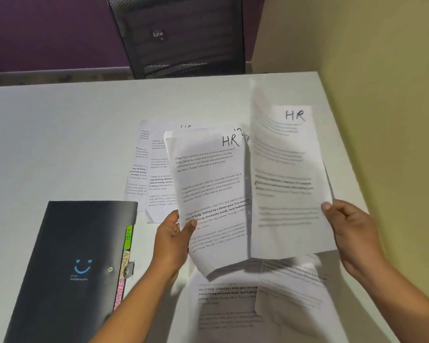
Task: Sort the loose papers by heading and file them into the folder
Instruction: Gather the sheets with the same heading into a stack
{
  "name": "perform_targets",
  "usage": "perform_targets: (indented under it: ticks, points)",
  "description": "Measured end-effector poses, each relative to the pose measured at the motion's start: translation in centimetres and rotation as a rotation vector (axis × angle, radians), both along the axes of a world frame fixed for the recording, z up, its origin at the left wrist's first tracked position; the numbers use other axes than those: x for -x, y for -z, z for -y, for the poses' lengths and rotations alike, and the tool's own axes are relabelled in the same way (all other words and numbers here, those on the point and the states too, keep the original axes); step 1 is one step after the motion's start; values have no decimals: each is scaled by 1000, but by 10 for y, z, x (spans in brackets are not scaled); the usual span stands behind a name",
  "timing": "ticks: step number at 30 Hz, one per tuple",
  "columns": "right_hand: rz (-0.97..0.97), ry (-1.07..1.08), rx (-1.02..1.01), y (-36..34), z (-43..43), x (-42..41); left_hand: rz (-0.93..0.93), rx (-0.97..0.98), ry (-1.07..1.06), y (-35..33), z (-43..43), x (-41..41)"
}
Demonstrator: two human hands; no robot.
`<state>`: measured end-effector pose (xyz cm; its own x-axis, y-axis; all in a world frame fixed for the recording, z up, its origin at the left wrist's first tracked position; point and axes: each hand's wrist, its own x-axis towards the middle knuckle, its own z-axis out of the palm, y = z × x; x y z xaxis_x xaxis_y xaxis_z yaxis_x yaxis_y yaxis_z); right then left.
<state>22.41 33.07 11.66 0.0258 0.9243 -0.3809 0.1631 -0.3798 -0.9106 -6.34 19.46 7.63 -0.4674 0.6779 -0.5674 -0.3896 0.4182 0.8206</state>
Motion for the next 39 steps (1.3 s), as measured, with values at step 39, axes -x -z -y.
perform_targets:
  ticks: [39]
  points:
    - [31,-255,107,39,-22,41,-413,207,175,4,-56,57]
